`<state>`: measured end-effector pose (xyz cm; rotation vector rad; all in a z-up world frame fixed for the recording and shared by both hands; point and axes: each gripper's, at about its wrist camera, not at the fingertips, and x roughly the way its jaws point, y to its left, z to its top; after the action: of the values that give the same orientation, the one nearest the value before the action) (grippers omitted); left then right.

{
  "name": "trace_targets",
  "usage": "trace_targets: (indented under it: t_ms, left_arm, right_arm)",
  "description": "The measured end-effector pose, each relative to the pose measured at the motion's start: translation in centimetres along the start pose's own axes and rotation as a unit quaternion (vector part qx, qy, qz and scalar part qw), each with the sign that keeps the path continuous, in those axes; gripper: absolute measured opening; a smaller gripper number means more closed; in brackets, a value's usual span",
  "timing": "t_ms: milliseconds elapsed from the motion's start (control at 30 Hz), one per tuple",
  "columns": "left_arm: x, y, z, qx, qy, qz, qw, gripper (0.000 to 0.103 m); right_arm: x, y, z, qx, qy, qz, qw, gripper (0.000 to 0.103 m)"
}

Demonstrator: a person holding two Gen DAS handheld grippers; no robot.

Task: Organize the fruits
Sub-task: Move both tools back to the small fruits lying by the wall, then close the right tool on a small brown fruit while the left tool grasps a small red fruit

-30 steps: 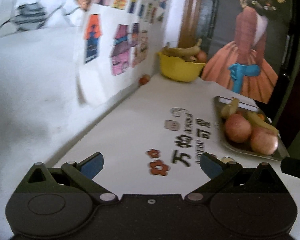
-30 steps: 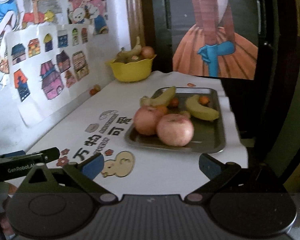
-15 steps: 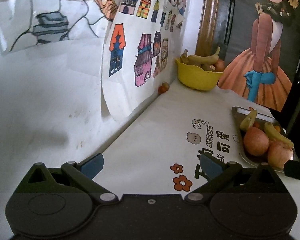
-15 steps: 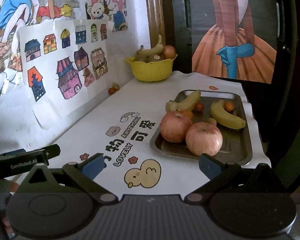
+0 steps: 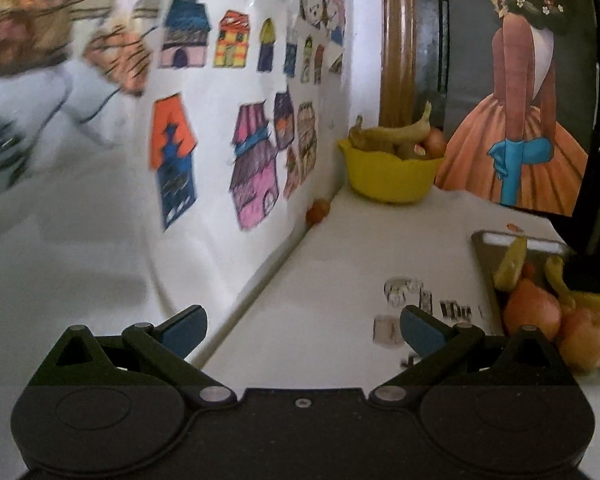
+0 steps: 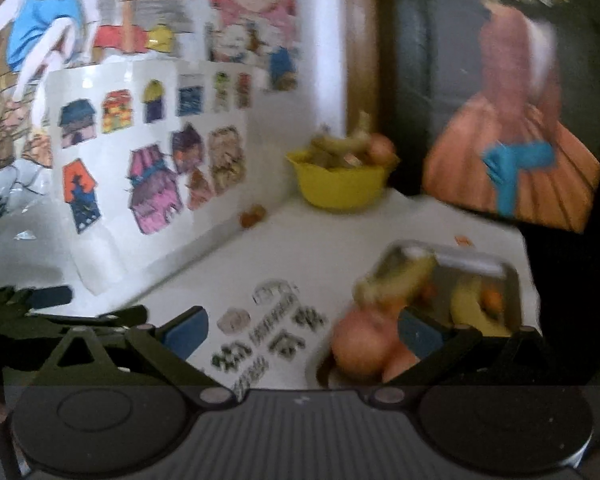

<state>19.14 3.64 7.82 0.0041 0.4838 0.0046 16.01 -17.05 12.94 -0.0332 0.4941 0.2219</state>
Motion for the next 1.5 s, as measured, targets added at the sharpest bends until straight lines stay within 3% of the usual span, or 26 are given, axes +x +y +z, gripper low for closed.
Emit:
trace_targets:
  t_ms: [133,367,467,633,833,1033,1167,1267,1500]
  left_arm:
    - [2.8,-0.6,1.4,0.003,-0.002,-0.004,1.0,0.102]
    - [8.9,-3.2,3.4,0.045,-0.004,0.007,0.9989,0.102]
    - [11.6,-4.2,4.2,0.057,-0.008,0.01,0.9983,0.102]
    - [15.4,-5.1,5.1,0.058,0.005,0.025,0.998,0.102]
    - [17.5,-5.4,5.6,0.061,0.012,0.041,0.9972,0.101]
    - [19.9,-5.6,5.8,0.073,0.007,0.055,0.9958,0.101]
    - [20.9,-5.5,6.6,0.05,0.018,0.054,0.9971,0.096]
    - [21.3,-5.7,7.4,0.045,0.027,0.052,0.9973,0.096]
    - [23.6,-6.4,8.9,0.054,0.058,0.06,0.9951,0.092]
  right_arm:
    - [3.0,-1.0,3.2,-0.031,-0.011,0.068,0.997,0.103]
    - [12.2,-4.6,8.8,-0.082,0.014,0.138,0.987,0.103]
    - [17.3,-5.6,10.9,-0.104,0.031,0.187,0.976,0.103]
    - [23.6,-5.6,12.5,-0.139,0.021,0.232,0.962,0.096]
    - [27.8,-5.0,13.4,-0.129,0.028,0.22,0.967,0.093]
    - [31.9,-4.2,13.8,-0.175,0.059,0.212,0.96,0.087]
    - [32.5,-4.0,13.7,-0.204,0.045,0.215,0.954,0.085]
    - [32.6,-4.2,13.8,-0.189,0.045,0.231,0.953,0.082]
    - [34.4,-4.0,15.0,-0.165,0.067,0.221,0.959,0.072]
